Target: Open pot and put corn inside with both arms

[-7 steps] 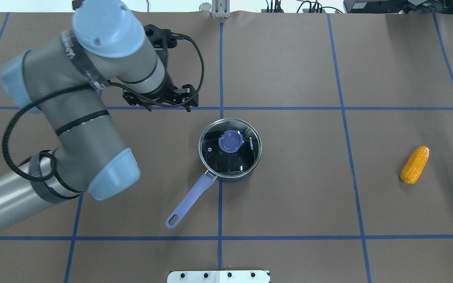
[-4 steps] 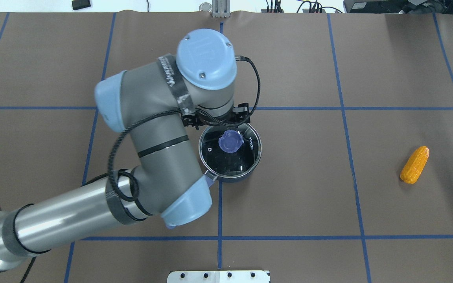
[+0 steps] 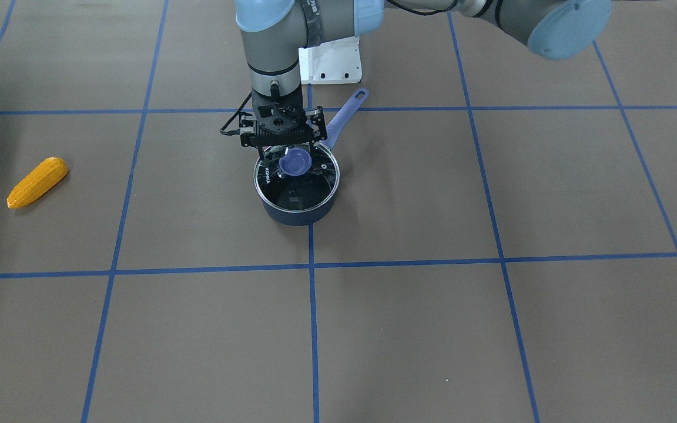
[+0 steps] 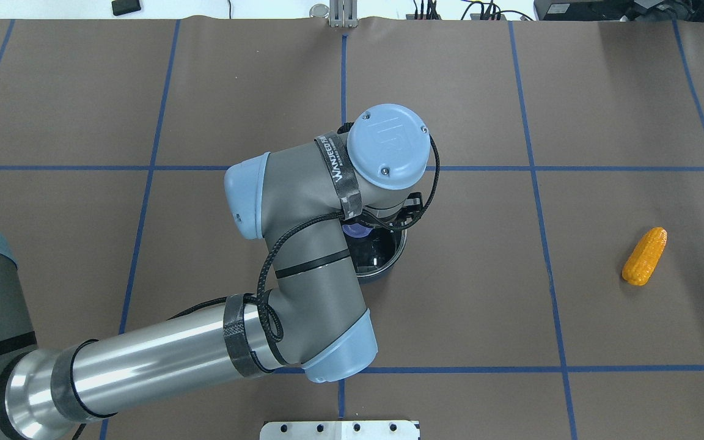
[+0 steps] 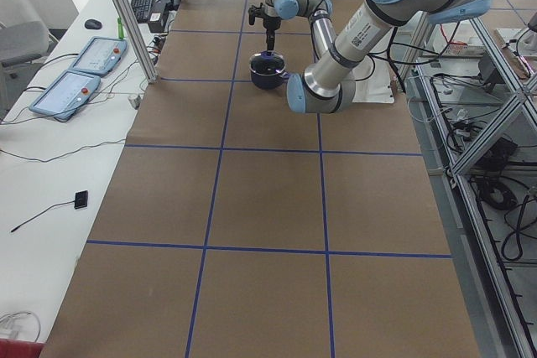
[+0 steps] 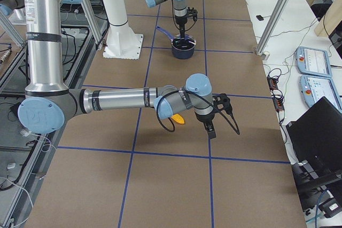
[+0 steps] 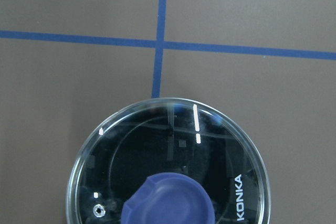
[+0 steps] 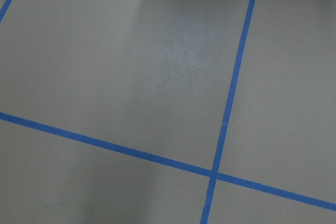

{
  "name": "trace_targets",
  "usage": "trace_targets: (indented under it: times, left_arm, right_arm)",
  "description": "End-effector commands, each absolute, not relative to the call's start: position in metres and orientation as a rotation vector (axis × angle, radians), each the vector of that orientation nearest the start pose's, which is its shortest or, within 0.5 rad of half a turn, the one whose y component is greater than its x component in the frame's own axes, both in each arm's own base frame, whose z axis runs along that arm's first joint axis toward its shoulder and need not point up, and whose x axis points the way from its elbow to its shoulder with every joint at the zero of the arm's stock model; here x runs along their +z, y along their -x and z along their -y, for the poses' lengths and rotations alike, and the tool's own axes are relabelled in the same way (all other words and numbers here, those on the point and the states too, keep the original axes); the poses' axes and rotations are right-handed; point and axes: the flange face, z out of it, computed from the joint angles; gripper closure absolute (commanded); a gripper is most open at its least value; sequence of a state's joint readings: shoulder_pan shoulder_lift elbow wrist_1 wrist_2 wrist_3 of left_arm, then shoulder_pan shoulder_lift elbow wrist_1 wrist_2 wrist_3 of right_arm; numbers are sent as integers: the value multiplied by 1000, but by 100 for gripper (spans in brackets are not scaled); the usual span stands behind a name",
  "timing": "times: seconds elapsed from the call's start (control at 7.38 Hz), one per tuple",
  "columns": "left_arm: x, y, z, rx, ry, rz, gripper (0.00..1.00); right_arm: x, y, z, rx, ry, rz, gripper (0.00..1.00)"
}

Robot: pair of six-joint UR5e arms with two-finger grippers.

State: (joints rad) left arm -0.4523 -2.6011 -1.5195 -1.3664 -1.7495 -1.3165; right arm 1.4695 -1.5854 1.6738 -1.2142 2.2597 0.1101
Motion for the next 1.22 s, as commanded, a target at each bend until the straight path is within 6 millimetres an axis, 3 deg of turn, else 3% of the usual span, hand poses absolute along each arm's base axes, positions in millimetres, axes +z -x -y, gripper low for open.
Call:
trace_targets:
  times: [0.0,0.81,1.08]
  left_arm:
    - [60,-602,420,-107,-114,-776,1]
    - [66,-599,425,-76,-131,-769,2]
    - [82,-601,426,-71,-143,-797,2]
  right_arm:
    - [580,-18,512,-145,-352,718,0]
    - [579,-17,513,-149,-354,719,0]
    - [579,-16,513,-151,-353,719,0]
